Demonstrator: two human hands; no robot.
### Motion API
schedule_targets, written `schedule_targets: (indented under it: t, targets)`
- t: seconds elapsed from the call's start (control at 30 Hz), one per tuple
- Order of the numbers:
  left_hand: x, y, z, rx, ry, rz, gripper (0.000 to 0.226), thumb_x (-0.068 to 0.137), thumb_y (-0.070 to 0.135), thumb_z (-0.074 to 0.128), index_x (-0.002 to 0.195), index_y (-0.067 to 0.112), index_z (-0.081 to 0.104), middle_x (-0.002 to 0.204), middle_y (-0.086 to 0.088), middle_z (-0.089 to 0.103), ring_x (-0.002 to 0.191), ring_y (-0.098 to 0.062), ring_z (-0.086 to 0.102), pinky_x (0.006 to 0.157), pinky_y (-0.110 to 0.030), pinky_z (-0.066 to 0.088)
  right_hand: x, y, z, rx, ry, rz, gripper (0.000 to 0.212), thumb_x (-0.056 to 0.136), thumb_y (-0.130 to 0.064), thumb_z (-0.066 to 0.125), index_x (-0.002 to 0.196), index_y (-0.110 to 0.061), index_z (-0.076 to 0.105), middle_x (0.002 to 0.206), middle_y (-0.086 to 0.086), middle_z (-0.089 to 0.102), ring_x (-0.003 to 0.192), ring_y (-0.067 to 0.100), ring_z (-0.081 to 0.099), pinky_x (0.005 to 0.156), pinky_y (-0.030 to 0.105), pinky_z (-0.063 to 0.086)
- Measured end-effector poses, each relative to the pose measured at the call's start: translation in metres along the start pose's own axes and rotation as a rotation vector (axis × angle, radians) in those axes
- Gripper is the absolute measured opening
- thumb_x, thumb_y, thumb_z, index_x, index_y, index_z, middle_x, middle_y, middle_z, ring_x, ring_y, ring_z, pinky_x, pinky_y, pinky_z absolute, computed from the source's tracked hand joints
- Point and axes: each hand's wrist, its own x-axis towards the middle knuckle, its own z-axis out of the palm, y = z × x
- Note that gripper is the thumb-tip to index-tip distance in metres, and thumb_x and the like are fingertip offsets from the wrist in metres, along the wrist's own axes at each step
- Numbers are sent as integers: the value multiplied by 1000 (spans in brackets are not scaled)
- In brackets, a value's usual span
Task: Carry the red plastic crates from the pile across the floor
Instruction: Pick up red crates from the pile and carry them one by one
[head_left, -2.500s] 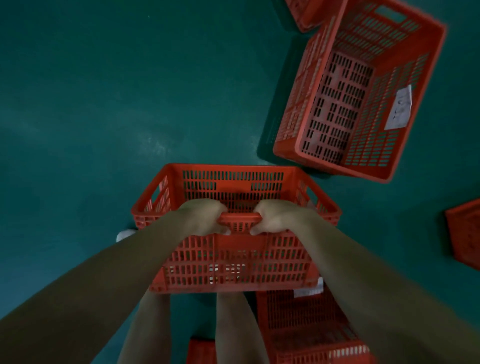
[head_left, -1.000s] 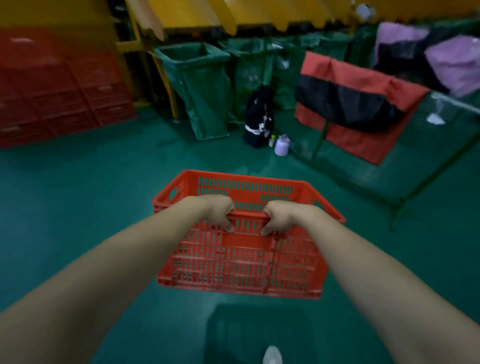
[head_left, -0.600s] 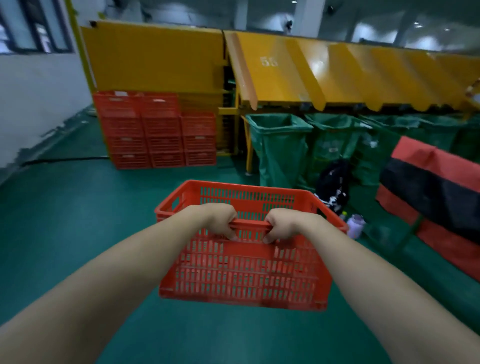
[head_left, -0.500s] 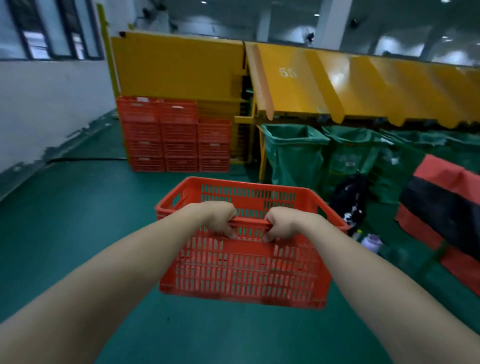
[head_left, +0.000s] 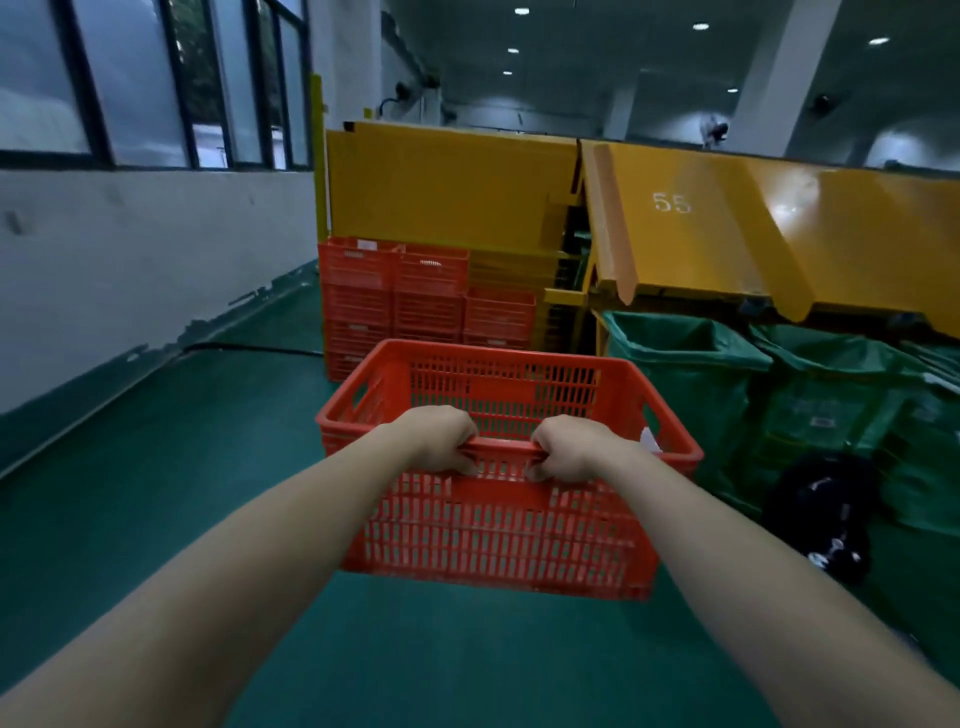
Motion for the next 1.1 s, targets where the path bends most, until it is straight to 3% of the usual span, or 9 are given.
schedule_targets:
  t: [0.2,0.37,0.43,0.67,0.87,1.1]
  targets:
    - [117,-94,-28,47,37,26,26,84,42,68,79,22,52,82,3,55,90,-25,61,67,-29,41,142,25,-38,0,56,31,24,88,-39,66,96,-17,67,91,-1,65,85,20,61,71,34,51]
    - [210,-157,-52,90,62,48,22,87,39,66,95,19,64,96,0,66,93,-22,62,69,-27,42,248,52,-65,-10,115,37,15,88,-38,65,88,-24,61,89,-3,61,90,22,61,68,30,43]
    - [245,-178,-57,95,76,57,23,88,38,65,100,18,65,99,0,67,94,-22,62,70,-27,42,287,64,-73,-5,127,46,15,89,-38,64,93,-24,64,92,-4,62,90,20,61,69,30,44]
    - [381,-248,-65,126,100,38,18,88,38,65,85,24,55,81,7,54,84,-18,58,67,-28,39,433,124,-95,-7,156,23,16,89,-38,65,97,-25,66,91,-6,62,92,20,62,71,32,48]
    - [525,-298,-90,118,108,-12,20,87,40,66,90,21,61,95,2,65,91,-21,62,72,-30,47,569,200,-134,-41,167,-20,13,89,-38,65,92,-25,63,92,-4,63,87,19,61,69,31,47]
    - [668,-354,-109,111,169,-57,23,88,40,64,93,18,63,94,1,65,89,-23,62,74,-32,51,703,275,-176,-109,207,-59,13,91,-36,63,86,-26,57,86,-5,58,80,18,54,66,31,42]
